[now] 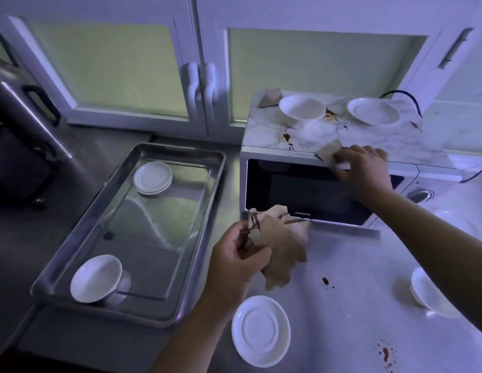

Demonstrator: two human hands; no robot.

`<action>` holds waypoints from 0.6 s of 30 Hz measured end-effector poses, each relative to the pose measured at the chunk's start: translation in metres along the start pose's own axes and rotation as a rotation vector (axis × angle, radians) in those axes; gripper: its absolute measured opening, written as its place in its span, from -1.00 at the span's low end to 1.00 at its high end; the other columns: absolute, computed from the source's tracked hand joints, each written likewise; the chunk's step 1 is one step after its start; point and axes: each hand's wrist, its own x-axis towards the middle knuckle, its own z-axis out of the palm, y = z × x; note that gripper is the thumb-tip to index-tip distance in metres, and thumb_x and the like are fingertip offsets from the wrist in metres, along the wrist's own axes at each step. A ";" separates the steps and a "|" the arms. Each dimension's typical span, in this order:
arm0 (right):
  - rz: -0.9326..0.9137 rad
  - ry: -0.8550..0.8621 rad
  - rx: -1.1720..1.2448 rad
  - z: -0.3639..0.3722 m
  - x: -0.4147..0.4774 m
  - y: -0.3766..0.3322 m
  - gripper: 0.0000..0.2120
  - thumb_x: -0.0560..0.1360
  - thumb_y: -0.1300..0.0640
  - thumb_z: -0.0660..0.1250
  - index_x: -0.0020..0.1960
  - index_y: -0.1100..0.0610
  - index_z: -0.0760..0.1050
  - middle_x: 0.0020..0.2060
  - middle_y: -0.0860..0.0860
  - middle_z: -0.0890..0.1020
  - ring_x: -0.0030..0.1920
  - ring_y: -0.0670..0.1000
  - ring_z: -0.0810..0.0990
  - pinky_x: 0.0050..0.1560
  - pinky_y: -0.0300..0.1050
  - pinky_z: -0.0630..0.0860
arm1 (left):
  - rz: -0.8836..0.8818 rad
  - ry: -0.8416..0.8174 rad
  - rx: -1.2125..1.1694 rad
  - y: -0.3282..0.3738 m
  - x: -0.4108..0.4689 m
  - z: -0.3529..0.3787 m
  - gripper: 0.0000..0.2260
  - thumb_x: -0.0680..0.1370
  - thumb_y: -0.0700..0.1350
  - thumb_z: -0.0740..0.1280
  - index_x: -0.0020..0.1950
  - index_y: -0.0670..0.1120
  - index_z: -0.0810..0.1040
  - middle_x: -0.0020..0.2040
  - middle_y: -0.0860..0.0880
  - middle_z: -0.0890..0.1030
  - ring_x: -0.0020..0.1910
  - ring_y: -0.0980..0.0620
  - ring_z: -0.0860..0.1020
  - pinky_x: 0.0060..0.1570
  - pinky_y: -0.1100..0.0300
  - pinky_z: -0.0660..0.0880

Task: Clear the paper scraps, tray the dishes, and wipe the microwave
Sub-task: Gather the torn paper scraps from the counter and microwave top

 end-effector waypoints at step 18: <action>0.349 -0.358 1.134 -0.078 -0.217 -0.075 -0.82 0.27 -0.02 0.50 -0.16 0.01 0.74 0.11 -0.12 0.58 0.13 -0.01 0.62 0.10 -0.03 0.53 | -0.028 -0.090 0.202 -0.032 -0.033 0.022 -0.69 0.38 -0.13 0.45 0.10 0.09 0.62 -0.01 0.00 0.71 -0.02 0.01 0.67 -0.07 0.17 0.56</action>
